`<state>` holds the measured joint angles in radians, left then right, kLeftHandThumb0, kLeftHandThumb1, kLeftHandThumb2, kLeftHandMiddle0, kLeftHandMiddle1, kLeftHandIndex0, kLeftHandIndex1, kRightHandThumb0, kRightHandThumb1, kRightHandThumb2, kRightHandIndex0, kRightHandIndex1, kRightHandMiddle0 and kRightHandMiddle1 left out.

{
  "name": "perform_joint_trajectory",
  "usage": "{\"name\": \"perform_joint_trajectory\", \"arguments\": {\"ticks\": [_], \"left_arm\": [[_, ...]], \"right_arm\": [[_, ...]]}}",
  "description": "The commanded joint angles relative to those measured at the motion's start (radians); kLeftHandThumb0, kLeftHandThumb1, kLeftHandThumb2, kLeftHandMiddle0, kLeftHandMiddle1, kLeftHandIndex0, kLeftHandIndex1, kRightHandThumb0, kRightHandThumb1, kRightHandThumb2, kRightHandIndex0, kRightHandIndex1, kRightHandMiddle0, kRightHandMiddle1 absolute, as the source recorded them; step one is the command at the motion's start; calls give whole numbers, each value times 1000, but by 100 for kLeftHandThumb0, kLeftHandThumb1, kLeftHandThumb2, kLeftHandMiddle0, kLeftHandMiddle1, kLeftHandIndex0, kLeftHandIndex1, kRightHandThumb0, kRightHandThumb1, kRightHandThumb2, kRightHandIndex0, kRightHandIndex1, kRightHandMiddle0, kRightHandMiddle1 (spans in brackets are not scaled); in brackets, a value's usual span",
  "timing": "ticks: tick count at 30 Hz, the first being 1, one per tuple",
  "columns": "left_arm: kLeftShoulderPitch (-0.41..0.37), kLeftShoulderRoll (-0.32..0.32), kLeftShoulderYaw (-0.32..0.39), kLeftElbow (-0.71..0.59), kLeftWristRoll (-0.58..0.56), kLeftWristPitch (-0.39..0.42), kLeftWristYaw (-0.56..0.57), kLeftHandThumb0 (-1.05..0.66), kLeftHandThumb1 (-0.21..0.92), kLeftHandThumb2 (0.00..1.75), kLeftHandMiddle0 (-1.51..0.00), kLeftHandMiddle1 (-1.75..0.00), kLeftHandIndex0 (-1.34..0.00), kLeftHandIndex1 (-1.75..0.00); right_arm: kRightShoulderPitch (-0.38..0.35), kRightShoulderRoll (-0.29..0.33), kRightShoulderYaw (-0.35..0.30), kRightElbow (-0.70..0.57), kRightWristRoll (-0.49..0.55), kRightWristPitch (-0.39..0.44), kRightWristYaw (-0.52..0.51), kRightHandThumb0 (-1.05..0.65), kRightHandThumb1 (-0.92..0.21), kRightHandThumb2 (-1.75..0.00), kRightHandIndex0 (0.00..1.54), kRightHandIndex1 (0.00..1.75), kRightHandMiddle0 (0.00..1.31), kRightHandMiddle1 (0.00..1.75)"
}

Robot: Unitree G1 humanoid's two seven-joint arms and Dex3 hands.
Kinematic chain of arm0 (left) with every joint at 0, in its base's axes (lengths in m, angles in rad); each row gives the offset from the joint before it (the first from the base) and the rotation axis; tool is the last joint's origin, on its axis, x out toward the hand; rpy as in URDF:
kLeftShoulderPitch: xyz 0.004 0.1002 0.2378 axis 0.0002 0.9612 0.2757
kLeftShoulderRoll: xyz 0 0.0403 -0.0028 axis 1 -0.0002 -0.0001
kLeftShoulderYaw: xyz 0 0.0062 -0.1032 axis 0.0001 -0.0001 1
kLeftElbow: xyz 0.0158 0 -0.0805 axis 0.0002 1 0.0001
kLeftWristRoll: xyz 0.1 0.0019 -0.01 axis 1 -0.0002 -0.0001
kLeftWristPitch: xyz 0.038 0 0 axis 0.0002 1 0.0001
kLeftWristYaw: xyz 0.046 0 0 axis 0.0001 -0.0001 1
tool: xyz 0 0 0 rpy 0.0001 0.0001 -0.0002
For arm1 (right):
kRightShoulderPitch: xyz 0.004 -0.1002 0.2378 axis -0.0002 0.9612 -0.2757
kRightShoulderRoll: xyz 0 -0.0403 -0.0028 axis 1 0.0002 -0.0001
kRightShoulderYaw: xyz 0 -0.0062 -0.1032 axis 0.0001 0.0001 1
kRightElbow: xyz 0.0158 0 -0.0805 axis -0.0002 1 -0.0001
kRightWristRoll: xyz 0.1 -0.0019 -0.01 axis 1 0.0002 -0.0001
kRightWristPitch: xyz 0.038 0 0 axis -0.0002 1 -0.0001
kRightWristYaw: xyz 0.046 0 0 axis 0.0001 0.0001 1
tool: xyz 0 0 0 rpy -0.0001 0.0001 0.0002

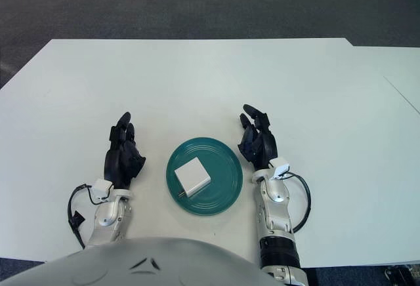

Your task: Put the charger into the plate.

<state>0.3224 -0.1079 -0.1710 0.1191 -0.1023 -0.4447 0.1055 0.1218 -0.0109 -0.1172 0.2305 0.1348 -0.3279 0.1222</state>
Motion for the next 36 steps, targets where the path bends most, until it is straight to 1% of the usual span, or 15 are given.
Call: {"name": "perform_joint_trajectory", "arguments": {"ticks": [1,4,8,9,10,12,16,20,24,28,32,36], "left_arm": [[23,-19,17,81,-69,27,-67,-98,92,95,-24,-4,0,-59],[7,-17,34,115,-128,26,-144,-99,92,96,-25,-4,0,-62],[-8,-33,58,153,-171,21,-199,-99,92,96,-27,-4,0,-65],[-11,-36,63,160,-175,19,-206,-99,92,96,-27,-4,0,-66],[-13,-32,62,169,-158,2,-208,-100,92,93,-28,-4,0,-69],[-20,-25,62,186,-136,-27,-220,-100,92,95,-26,-3,0,-67],[-33,-23,73,228,-134,-72,-252,-100,92,96,-23,-1,0,-62],[-39,-21,85,247,-121,-93,-256,-100,92,96,-18,0,0,-53],[-41,-20,92,255,-114,-98,-258,-100,92,96,-17,0,0,-49],[-35,-27,97,246,-135,-75,-267,-99,92,95,-18,-1,0,-49],[-28,-37,98,228,-142,-56,-261,-97,92,95,-19,-1,0,-53],[-21,-29,91,218,-135,-61,-268,-97,92,95,-19,-1,0,-55]], "right_arm": [[27,7,-13,107,-3,53,-24,-88,-92,-89,27,0,0,69],[10,12,-18,148,-4,29,-30,-87,-92,-88,28,0,0,73],[-6,13,-18,204,-11,-16,-33,-88,-92,-87,28,1,0,79],[-9,13,-18,214,-13,-25,-33,-88,-92,-87,28,1,0,80],[-13,12,-18,226,-14,-37,-33,-88,-92,-87,28,0,0,82],[-18,11,-19,247,-12,-56,-29,-87,-92,-87,27,0,0,83],[-20,5,-23,268,-2,-81,-15,-85,-92,-88,25,0,0,79],[-4,6,-24,248,2,-96,-12,-83,-92,-88,24,0,0,74],[9,7,-20,229,-3,-116,-12,-80,-92,-85,23,0,0,72],[27,7,-11,209,-15,-125,-14,-77,-92,-85,19,0,0,70],[49,11,-2,183,-26,-138,-15,-73,-92,-86,17,0,0,66],[69,17,1,155,-27,-140,-13,-71,-92,-86,16,0,0,63]]}}
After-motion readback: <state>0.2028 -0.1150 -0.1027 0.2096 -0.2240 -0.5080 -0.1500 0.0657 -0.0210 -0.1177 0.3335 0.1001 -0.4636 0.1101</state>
